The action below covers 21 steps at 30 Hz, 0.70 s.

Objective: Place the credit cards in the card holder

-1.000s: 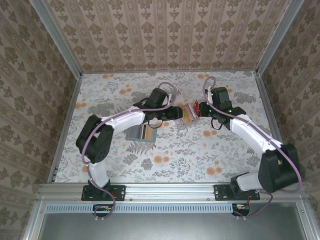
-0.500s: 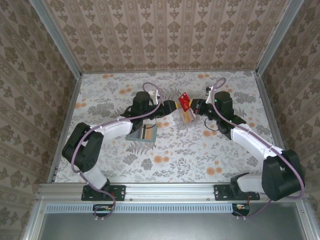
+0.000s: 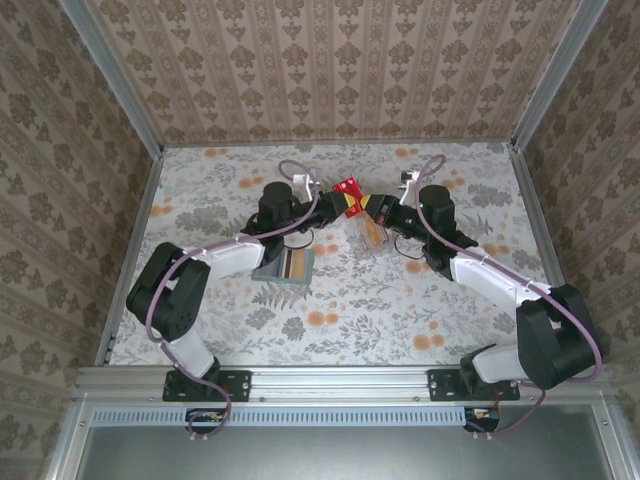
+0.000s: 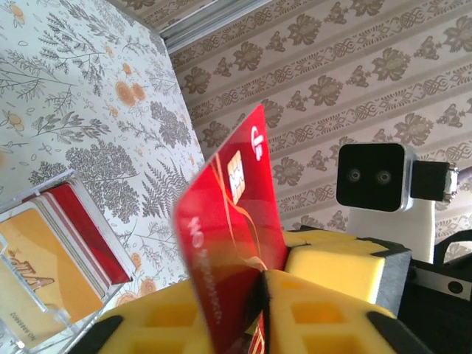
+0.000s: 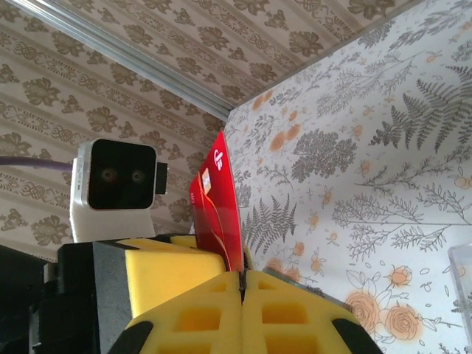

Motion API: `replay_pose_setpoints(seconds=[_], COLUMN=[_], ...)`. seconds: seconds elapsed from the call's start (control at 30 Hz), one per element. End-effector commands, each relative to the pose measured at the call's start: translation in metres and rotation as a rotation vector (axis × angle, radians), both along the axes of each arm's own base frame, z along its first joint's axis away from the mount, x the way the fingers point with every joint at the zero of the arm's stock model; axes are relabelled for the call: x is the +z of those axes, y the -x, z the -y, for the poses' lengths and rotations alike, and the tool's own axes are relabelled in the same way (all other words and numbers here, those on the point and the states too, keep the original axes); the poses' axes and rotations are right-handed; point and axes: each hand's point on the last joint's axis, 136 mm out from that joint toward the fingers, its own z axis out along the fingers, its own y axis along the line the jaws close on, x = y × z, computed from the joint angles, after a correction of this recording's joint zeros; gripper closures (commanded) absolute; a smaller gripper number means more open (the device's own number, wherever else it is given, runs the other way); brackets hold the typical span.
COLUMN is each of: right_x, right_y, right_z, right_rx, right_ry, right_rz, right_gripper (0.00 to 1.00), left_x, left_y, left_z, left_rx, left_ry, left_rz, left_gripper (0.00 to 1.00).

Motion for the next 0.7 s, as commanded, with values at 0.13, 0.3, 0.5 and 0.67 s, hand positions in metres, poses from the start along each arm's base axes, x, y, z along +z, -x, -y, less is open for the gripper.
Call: replay_pose_setpoints(seconds=[0.13, 0.3, 0.5, 0.67], right_x=[0.009, 0.013, 0.009, -0.004], right_y=[0.007, 0.003, -0.002, -0.001], right_z=[-0.009, 0.001, -0.007, -0.018], right_rx=[0.051, 0.078, 0.212, 0.296], right_ry=[-0.003, 0.056, 0.08, 0.064], right_rz=[0.011, -0.013, -0.075, -0.127], right_gripper=[0.82, 0.67, 0.66, 0.64], left_x=[0.011, 0.011, 0.011, 0.019], left_y=[0.003, 0.013, 0.033, 0.04], left_z=[-0.015, -0.011, -0.009, -0.011], left_rx=[0.037, -0.038, -0.156, -0.178], left_ry=[-0.034, -0.077, -0.129, -0.13], left_rz=[0.068, 0.077, 0.087, 0.108], left_gripper=[1.0, 1.0, 1.0, 1.0])
